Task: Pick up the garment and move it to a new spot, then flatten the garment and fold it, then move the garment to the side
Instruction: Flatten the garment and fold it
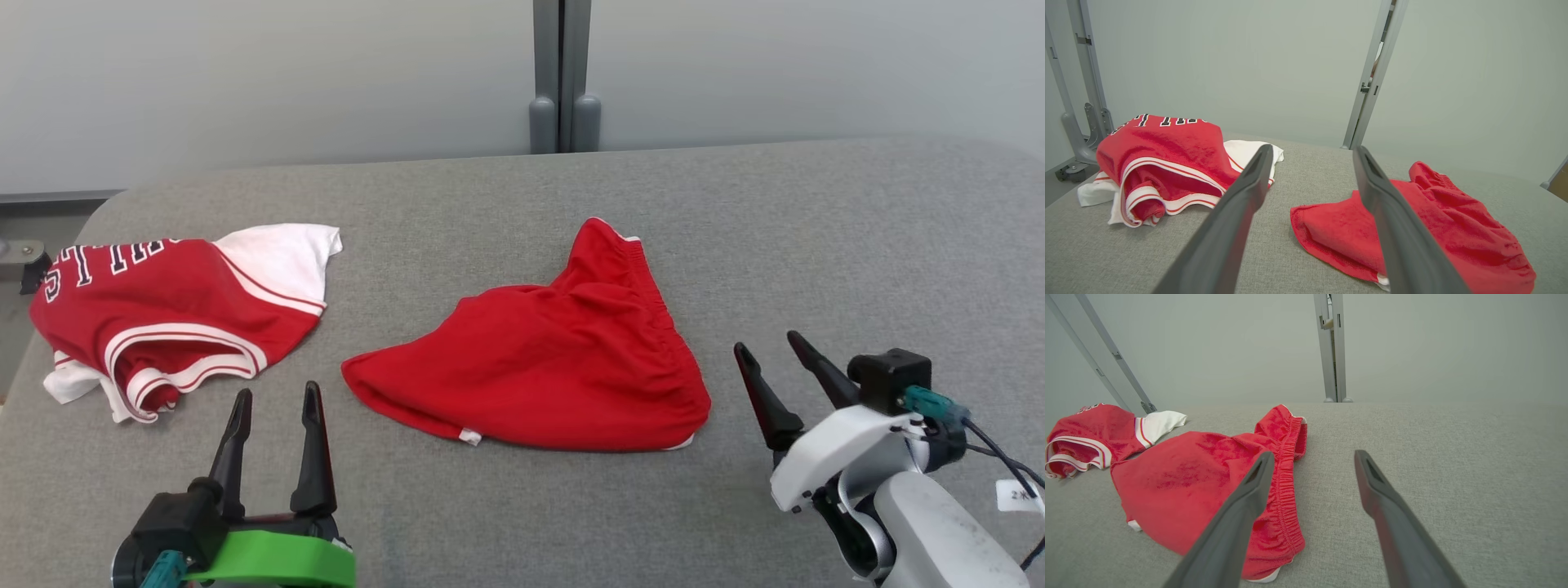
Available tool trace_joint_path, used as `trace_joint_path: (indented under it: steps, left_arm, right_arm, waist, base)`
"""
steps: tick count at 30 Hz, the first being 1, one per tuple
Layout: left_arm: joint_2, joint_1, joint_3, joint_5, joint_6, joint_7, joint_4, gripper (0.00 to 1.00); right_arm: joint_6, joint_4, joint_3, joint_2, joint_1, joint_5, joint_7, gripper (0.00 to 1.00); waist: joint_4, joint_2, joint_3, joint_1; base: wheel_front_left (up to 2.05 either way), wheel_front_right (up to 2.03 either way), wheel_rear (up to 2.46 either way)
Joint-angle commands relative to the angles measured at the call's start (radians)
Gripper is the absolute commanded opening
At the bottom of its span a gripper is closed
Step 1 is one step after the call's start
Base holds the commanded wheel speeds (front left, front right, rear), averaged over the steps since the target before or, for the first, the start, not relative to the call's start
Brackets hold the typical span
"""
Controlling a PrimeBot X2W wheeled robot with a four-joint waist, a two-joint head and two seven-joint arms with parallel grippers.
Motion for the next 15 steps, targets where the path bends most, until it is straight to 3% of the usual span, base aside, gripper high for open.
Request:
trace_joint_path:
  steps: [1, 8, 15]
  left_arm:
    - [-0.008, -0.001, 0.005, 0.012, -0.012, 0.000, 0.010, 1.00]
    - [-0.036, -0.024, 0.023, 0.038, -0.045, 0.000, 0.048, 1.00]
    - [-0.053, -0.043, 0.031, 0.051, -0.066, 0.000, 0.081, 1.00]
  right_arm:
    - [0.000, 0.035, 0.034, -0.014, -0.033, 0.029, 0.050, 1.00]
    - [0.000, 0.183, 0.158, -0.054, -0.149, 0.143, 0.233, 1.00]
    - [0.000, 0.301, 0.247, -0.074, -0.216, 0.210, 0.307, 1.00]
  waist:
    - [0.024, 0.0000, 0.009, 0.0000]
    - [0.084, 0.0000, 0.023, 0.0000]
    - [0.129, 0.0000, 0.045, 0.0000]
  base:
    - [0.00, 0.00, 0.00]
    - [0.00, 0.00, 0.00]
    - [0.00, 0.00, 0.00]
